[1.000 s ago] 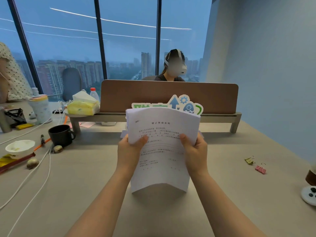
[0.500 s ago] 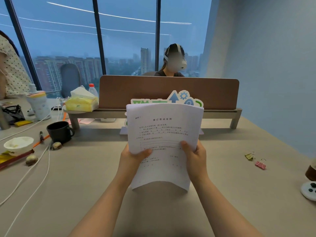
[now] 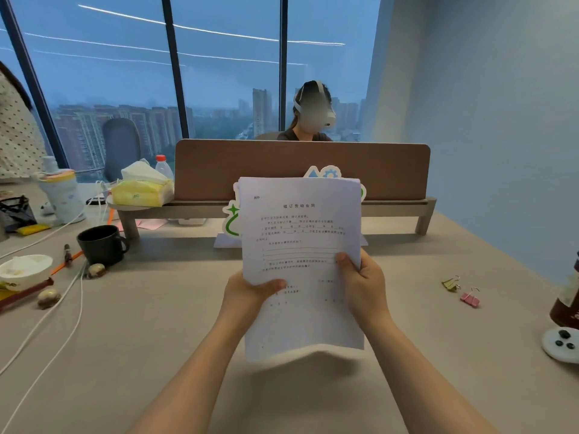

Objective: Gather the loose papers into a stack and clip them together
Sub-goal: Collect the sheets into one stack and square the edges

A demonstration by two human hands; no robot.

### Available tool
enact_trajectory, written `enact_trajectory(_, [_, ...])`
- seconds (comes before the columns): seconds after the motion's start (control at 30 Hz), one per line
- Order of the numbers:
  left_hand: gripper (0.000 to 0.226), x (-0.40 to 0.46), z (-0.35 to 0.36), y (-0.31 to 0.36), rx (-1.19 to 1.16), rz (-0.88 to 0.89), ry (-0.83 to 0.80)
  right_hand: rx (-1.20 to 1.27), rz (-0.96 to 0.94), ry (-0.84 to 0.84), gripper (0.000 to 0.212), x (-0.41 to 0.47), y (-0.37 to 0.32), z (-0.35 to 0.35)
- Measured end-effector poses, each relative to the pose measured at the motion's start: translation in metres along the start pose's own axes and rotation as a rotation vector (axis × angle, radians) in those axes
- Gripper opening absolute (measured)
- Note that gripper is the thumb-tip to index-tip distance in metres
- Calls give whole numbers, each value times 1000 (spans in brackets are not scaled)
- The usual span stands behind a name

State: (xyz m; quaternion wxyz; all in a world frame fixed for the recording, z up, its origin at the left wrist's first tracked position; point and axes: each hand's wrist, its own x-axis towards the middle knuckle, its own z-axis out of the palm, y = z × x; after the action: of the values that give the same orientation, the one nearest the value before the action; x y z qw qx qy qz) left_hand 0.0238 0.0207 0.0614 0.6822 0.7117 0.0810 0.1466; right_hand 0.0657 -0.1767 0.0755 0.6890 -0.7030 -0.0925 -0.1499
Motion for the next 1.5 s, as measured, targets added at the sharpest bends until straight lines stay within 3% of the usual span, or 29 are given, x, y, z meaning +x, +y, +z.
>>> enact_trajectory(0.2, [35, -7, 23, 10, -106, -56, -164, -59, 134, -15, 15, 13, -7, -39])
enact_trajectory(0.37, [22, -11, 46, -1, -129, -181, -201, -9, 351, -57, 14, 18, 6, -69])
enact_trajectory(0.6, [28, -11, 58, -21, -186, -328, -317, 23, 473, -78, 15, 14, 29, -90])
enact_trajectory(0.83, [24, 2, 70, -26, -226, -359, -253, 21, 577, -100, 14, 6, 44, -101])
enact_trajectory(1.17, [31, 21, 92, -40, -107, -432, -196, -34, 609, -138, 17, 1, 61, -115])
enact_trajectory(1.4, [29, 27, 102, -53, 11, -393, -168, -232, 550, -252, 19, 4, 65, -130])
enact_trajectory(1.5, [26, 30, 102, -56, 36, -384, -171, -369, 560, -152, 25, 19, 69, -144])
